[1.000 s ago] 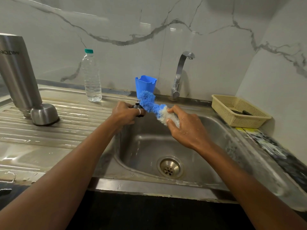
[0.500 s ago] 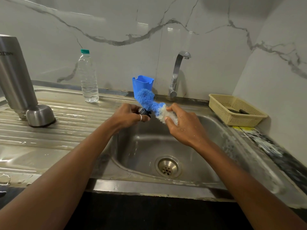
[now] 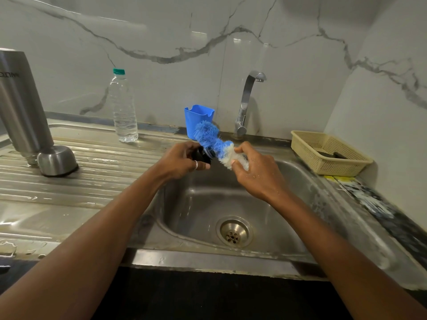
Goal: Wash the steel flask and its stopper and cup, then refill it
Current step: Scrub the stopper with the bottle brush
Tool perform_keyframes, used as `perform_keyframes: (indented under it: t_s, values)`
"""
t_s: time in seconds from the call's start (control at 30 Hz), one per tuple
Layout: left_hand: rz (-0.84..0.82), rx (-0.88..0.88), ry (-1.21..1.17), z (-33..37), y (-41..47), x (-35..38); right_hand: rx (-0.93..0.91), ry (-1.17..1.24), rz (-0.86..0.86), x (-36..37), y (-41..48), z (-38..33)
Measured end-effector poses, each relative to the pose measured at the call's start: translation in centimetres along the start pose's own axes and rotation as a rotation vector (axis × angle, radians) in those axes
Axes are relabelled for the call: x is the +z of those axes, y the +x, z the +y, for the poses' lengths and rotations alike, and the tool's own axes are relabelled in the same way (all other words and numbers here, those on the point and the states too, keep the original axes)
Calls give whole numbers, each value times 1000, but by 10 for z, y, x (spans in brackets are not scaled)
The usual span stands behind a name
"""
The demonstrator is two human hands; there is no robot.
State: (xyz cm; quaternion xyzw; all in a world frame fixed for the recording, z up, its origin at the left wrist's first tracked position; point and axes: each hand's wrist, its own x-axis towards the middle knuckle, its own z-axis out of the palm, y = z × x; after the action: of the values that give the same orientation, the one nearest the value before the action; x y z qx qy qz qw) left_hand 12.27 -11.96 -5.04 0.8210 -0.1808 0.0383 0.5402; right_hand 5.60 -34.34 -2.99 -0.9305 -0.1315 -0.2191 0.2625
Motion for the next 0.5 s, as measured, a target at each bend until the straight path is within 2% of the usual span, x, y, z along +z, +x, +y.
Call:
perform_keyframes:
  t_s: [0.33,0.5]
  values:
    - [-1,-11,-112,4,-2,2,71,32,2,-3,2,3]
    - [92,-62,-198,2,-1,-2,34,29,-3,-7,-2,1]
